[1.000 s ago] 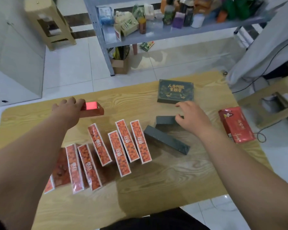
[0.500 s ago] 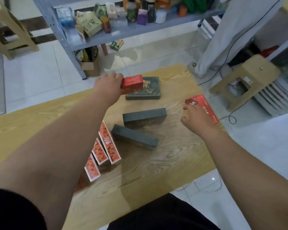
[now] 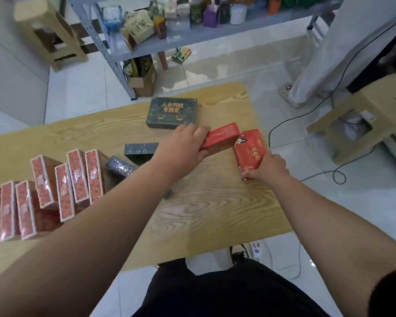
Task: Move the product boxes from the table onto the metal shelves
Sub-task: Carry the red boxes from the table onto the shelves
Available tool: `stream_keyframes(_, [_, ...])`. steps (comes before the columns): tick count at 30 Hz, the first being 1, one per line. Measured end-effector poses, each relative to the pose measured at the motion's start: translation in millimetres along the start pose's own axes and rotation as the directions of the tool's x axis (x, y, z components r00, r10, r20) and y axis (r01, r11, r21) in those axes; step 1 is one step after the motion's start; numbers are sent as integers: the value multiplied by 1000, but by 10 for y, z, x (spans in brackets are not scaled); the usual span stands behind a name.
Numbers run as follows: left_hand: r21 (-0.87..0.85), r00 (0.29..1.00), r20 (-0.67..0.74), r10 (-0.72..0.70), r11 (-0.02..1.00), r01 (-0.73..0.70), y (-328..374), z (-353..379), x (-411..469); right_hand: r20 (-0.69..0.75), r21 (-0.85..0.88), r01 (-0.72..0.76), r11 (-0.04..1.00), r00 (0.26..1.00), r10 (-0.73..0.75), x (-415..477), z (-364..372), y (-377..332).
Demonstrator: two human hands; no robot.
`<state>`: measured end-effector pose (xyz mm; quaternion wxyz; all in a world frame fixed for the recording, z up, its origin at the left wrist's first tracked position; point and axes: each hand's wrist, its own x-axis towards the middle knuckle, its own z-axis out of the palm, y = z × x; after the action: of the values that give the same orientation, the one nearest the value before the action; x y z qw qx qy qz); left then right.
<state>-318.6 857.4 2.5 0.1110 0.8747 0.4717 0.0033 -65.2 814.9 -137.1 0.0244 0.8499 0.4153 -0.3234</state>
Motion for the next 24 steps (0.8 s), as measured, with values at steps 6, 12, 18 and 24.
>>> stream_keyframes(6, [-132,955,104,-276,948,289,516,911,-497,68,66,96,993,993,-100,-51,30,267])
stream_keyframes(12, [-129,901,137,-412,894,429,594,1500,-784,30,122,327,937,943,-332,-269,28,605])
stream_keyframes(18, [-214,861,204,-466,837,503,641,1545,-1080,61,302,466,832,861,-504,-497,21,795])
stream_keyframes(24, [-645,650,245,-719,380,663,610,1150,-1824,181,624,298,722,844,-504,-698,5,679])
